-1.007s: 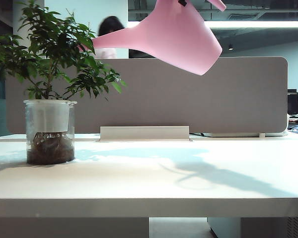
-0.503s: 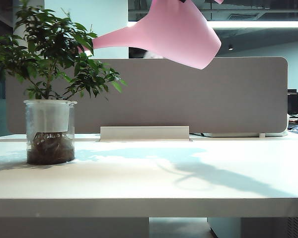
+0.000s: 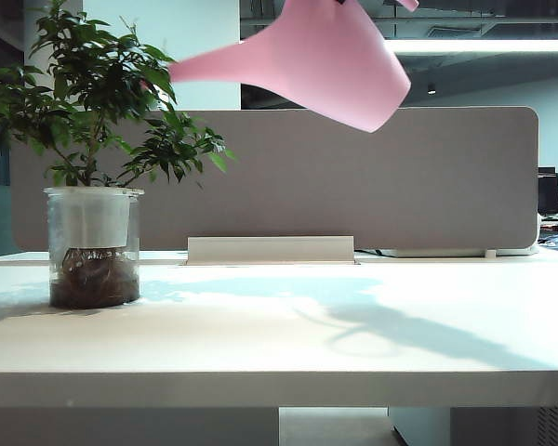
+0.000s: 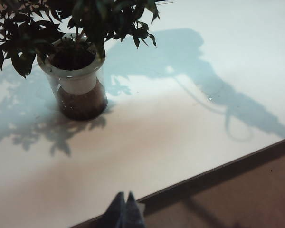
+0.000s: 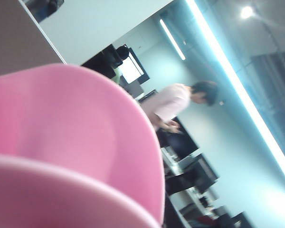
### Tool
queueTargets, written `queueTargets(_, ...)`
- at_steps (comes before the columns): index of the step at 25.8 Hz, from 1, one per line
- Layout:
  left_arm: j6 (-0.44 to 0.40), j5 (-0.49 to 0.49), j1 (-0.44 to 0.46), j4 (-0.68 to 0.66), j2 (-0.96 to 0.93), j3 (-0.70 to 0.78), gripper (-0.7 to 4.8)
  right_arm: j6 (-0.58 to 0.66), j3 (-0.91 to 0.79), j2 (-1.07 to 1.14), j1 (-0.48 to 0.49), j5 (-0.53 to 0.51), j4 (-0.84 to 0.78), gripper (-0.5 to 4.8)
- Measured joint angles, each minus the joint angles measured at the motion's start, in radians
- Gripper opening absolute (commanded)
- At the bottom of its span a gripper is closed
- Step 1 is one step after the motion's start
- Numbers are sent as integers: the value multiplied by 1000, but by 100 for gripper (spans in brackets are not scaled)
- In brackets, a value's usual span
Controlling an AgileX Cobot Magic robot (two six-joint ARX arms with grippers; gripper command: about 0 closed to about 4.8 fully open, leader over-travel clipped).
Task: Pick up the watering can from the table, water the potted plant, and put the can back.
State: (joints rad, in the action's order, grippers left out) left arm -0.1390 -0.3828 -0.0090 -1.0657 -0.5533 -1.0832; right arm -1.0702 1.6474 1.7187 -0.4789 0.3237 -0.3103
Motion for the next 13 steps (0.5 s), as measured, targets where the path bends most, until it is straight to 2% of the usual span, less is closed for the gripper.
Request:
queueTargets(8,0,0,0,0,0,0,-5,282,0,0,0,89,27,-4)
queueTargets(11,0,0,0,0,0,0,-5,400,0,0,6,114,84,-4)
queueTargets(13,0,0,0,0,0,0,-5,629,-10,0,31,118,175,-4)
